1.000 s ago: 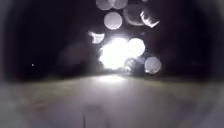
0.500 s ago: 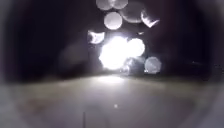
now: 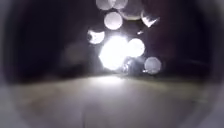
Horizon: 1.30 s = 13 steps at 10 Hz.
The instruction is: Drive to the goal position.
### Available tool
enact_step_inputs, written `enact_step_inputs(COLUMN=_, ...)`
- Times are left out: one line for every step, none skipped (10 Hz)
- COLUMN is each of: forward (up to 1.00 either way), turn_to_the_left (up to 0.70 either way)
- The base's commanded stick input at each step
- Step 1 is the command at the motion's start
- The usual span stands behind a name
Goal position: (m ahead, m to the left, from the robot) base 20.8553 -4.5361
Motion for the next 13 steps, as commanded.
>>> enact_step_inputs(forward=1.00, turn_to_the_left=0.00)
enact_step_inputs(forward=1.00, turn_to_the_left=0.00)
enact_step_inputs(forward=1.00, turn_to_the_left=0.00)
enact_step_inputs(forward=1.00, turn_to_the_left=0.00)
enact_step_inputs(forward=1.00, turn_to_the_left=0.00)
enact_step_inputs(forward=1.00, turn_to_the_left=0.00)
enact_step_inputs(forward=1.00, turn_to_the_left=0.02)
enact_step_inputs(forward=1.00, turn_to_the_left=0.23)
enact_step_inputs(forward=1.00, turn_to_the_left=0.40)
enact_step_inputs(forward=1.00, turn_to_the_left=0.40)
enact_step_inputs(forward=1.00, turn_to_the_left=0.40)
enact_step_inputs(forward=1.00, turn_to_the_left=0.40)
enact_step_inputs(forward=1.00, turn_to_the_left=0.40)
